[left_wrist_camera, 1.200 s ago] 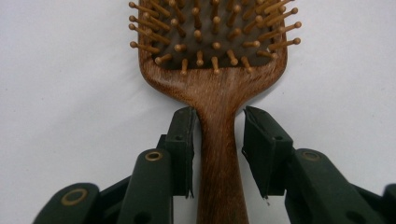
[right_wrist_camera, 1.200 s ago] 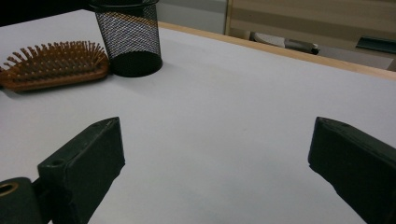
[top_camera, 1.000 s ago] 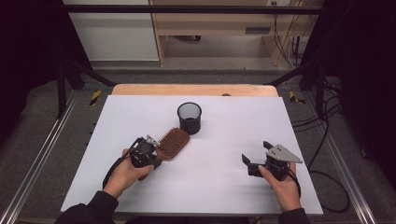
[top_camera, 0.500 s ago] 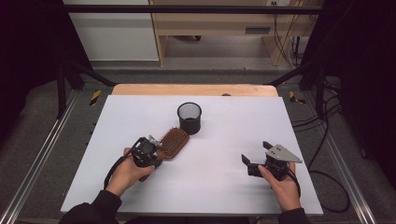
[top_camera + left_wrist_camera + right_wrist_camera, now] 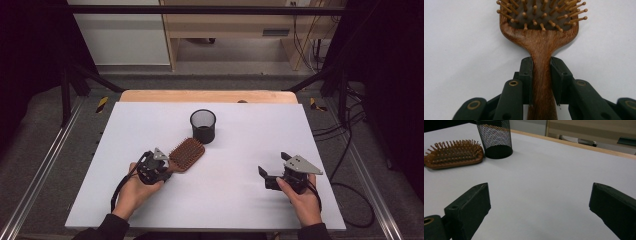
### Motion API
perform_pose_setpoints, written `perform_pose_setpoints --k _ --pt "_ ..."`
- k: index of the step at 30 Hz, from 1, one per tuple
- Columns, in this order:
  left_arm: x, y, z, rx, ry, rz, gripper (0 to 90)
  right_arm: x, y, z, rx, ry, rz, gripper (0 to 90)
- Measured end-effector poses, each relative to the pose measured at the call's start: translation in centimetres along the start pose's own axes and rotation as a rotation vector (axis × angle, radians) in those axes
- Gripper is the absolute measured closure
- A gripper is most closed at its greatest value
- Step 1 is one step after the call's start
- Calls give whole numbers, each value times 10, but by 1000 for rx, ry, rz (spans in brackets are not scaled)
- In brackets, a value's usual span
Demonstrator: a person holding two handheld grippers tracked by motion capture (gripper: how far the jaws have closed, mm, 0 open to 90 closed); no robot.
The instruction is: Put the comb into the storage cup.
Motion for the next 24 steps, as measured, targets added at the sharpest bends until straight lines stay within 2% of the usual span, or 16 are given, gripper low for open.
perform_pose_setpoints --k 4,7,9,13,19,24 --pt "8 2 3 -26 18 13 726 0 -1 0 1 -1 2 37" --pt "13 1 7 -52 55 33 726 -1 0 -1 6 0 -4 37" --pt "15 -1 11 -71 77 31 727 -1 1 -2 12 -2 -7 38" --pt "18 -3 18 -63 84 44 727 0 1 -2 12 -4 -8 38" --pt "19 -5 15 -108 116 30 726 -1 2 -2 12 1 -9 37" --pt "18 -6 12 -125 126 21 722 -1 1 -1 8 2 -11 38"
Point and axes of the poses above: each handheld gripper's, and its own axes: x roughly backward along the jaws, z roughly out of its underside, y roughly to its left, the point moved 3 cm from there along -x, roughly forward along the jaws, and after that the axes turned 15 degrees about -z, right-handed, at the moved point
